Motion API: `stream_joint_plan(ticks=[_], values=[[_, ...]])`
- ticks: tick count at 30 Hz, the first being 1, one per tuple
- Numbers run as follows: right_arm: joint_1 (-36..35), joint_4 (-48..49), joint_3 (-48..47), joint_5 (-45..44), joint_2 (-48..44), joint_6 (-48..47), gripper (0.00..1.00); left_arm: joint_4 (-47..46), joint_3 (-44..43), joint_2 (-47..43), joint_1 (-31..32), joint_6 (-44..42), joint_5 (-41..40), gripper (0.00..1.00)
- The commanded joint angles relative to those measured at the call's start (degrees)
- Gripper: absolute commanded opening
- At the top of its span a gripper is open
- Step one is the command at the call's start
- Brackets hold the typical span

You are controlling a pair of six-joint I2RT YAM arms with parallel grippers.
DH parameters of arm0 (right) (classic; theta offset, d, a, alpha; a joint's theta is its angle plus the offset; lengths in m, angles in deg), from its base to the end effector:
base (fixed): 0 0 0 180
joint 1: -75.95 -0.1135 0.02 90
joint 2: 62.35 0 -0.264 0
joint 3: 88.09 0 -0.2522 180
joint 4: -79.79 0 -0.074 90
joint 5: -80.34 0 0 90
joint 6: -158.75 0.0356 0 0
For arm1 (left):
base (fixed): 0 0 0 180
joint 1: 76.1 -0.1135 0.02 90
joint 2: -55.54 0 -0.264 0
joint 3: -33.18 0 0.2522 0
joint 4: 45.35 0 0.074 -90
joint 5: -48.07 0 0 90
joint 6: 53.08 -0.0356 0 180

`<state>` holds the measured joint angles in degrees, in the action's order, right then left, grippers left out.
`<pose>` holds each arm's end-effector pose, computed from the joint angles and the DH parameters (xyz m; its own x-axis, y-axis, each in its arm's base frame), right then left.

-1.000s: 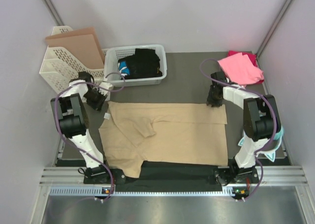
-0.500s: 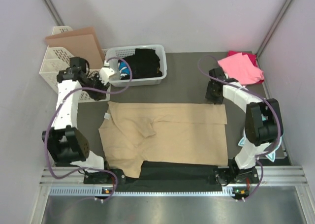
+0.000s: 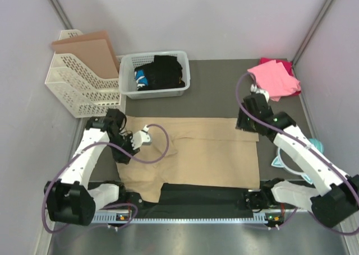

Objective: Fold and stack the t-shirts
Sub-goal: Fold the flattened tshirt in 1/3 of the way, then grap the side of the flattened tshirt closest away from the robot with both arms

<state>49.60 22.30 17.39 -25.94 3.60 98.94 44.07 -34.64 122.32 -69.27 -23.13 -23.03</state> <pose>0.2131 0.0944 0.3106 -0.7151 0.1845 -0.6742 0.1141 0.9824 0.1478 0.1685 -0.0318 0.2531 -0.3901 0.8723 -0.2947 0.9207 0.3654 -0.1372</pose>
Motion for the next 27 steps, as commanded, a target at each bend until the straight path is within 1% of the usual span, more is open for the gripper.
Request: stream_joint_plan(ticks=[1, 4, 5, 8, 11, 12, 14, 17, 18, 21, 23, 27], values=[[-4.0, -7.8, 7.3, 1.1, -6.2, 6.0, 0.49, 9.1, 5.0, -5.4, -0.2, -3.9, -4.4, 0.32], [-6.3, -9.2, 11.4, 2.6, -9.9, 9.5, 0.49, 5.6, 7.7, -7.2, -0.2, -3.8, -4.8, 0.36], [-6.7, -9.9, 11.8, 2.6, -10.7, 10.3, 0.49, 5.0, 8.6, -7.3, -0.2, -3.8, -4.7, 0.40], [-9.2, -11.0, 13.0, 2.5, -11.4, 12.4, 0.50, 2.5, 10.0, -6.6, -0.2, -3.1, -5.3, 0.45], [-11.5, -11.8, 14.1, 2.0, -11.4, 14.2, 0.50, -1.1, 11.4, -5.2, -0.2, -3.6, -5.5, 0.48], [-12.8, -12.1, 14.3, 1.8, -11.3, 15.4, 0.50, -2.1, 11.7, -4.5, -0.1, -3.7, -5.5, 0.51], [-14.2, -12.9, 15.1, 1.7, -11.7, 16.8, 0.50, -4.7, 11.7, -2.2, 1.4, -3.1, -6.3, 0.52], [-17.8, -13.5, 16.6, 1.1, -12.5, 20.9, 0.51, -6.0, 10.5, 1.8, 4.7, -2.1, -7.6, 0.53], [-19.4, -13.8, 17.0, 0.4, -12.6, 22.9, 0.52, -7.9, 10.4, 2.8, 5.4, -1.8, -8.3, 0.54], [-21.3, -14.5, 18.5, -0.9, -12.5, 26.0, 0.52, -11.6, 10.6, 7.6, 7.8, -0.5, -9.9, 0.54], [-22.1, -14.3, 19.4, -1.2, -12.4, 27.5, 0.52, -12.4, 10.3, 11.2, 9.5, 1.0, -9.6, 0.56], [-23.2, -13.8, 20.7, -2.1, -12.3, 30.2, 0.53, -17.7, 11.7, 14.2, 10.7, 1.8, -10.0, 0.57]])
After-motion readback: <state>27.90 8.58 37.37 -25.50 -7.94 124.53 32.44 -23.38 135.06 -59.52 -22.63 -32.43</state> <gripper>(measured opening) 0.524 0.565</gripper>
